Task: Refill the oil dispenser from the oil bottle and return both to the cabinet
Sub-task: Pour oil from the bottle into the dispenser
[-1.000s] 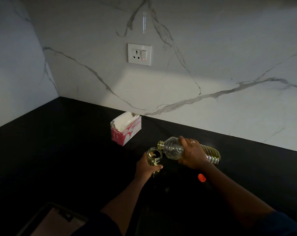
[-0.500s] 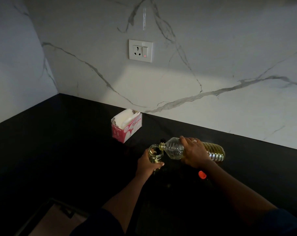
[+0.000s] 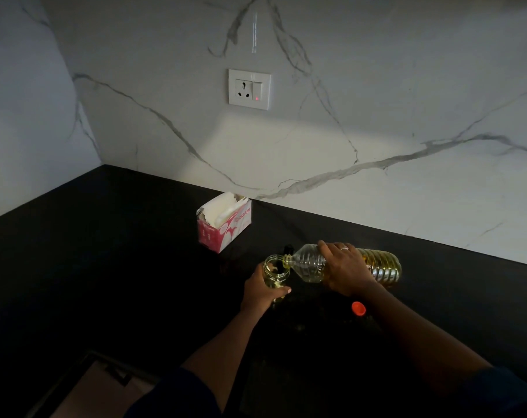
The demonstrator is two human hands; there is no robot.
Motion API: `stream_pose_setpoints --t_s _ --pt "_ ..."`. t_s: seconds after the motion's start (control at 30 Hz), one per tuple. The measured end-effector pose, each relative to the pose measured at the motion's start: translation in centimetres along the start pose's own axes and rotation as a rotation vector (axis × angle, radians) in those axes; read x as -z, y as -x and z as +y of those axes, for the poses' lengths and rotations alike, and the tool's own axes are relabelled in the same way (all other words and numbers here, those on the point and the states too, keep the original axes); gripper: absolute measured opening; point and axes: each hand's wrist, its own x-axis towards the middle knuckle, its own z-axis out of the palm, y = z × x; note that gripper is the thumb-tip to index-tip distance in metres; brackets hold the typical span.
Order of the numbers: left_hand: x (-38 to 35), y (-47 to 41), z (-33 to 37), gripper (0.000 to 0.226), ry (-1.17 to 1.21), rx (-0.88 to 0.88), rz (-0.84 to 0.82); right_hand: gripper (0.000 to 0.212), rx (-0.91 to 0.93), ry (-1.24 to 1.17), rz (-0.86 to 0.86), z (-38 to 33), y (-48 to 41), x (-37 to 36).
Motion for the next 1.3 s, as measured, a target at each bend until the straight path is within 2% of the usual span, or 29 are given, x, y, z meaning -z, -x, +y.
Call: stream_pose_setpoints --t_s 1.3 --pt "0.1 0.1 0.2 0.082 0.003 0.016 -0.026 0.084 0.034 0.086 -0.041 0.2 -1.1 1.3"
